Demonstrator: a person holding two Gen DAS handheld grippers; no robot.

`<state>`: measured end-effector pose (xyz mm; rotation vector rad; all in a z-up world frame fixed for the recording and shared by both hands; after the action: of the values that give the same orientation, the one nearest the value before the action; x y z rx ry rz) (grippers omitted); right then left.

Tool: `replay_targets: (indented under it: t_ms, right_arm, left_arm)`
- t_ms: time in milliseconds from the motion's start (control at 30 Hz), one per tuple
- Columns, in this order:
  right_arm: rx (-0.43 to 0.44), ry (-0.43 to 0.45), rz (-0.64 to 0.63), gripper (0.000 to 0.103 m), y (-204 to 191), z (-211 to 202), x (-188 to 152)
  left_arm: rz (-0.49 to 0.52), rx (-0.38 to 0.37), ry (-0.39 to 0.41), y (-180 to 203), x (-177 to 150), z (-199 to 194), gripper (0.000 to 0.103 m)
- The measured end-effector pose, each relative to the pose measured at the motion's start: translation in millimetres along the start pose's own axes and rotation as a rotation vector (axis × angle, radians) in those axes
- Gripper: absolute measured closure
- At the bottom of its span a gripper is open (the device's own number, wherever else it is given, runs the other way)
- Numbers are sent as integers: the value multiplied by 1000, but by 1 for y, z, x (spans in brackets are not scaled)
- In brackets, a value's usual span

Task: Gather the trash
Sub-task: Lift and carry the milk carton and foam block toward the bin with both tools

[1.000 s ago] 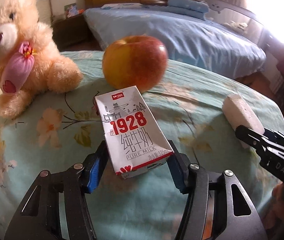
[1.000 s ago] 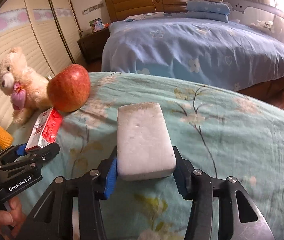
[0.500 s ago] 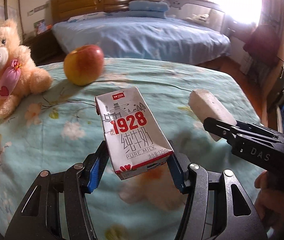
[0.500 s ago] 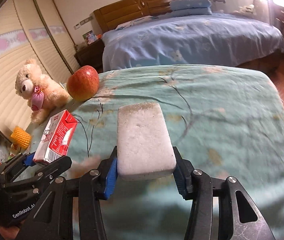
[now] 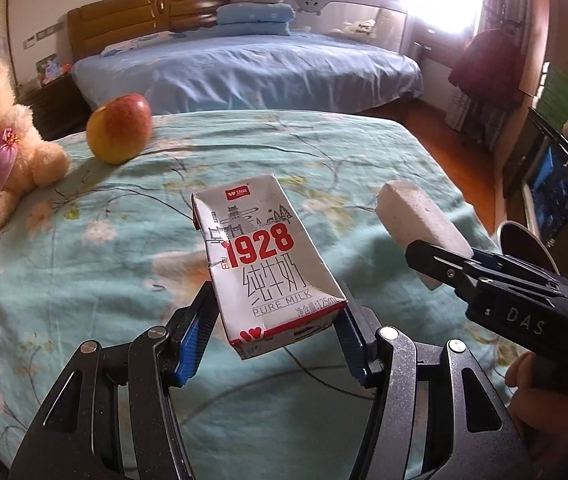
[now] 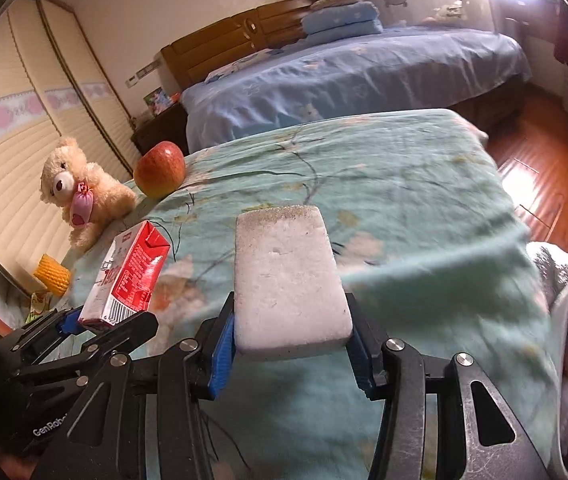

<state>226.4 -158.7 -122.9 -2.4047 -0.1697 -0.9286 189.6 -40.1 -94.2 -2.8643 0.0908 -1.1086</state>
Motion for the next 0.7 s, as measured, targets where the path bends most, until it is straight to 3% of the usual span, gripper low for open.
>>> replay_targets:
  t_ms: [300, 467, 700]
  right_arm:
    - [-75, 8, -13, 53, 7, -13, -15]
    - [-71, -5, -7, 49, 9, -11, -18]
    - [-47, 30, 6, 25, 10, -32, -31]
  left_arm:
    - [16, -60, -37, 13, -18, 4, 47]
    - [22, -101, -73, 11, -31, 12, 46]
    - [18, -91, -60, 1, -41, 8, 41]
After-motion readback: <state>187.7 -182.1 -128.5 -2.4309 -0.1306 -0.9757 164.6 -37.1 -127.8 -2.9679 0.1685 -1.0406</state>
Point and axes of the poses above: each gripper's, at about its wrist camera, not at the fingertips, and z roughly the way its jaws point, y to its right, x to its top, the point moved 5 cm from there along z, roughly the way its jaws point, and after that the axes turned 10 degrees about x, right-handed, at the moved point
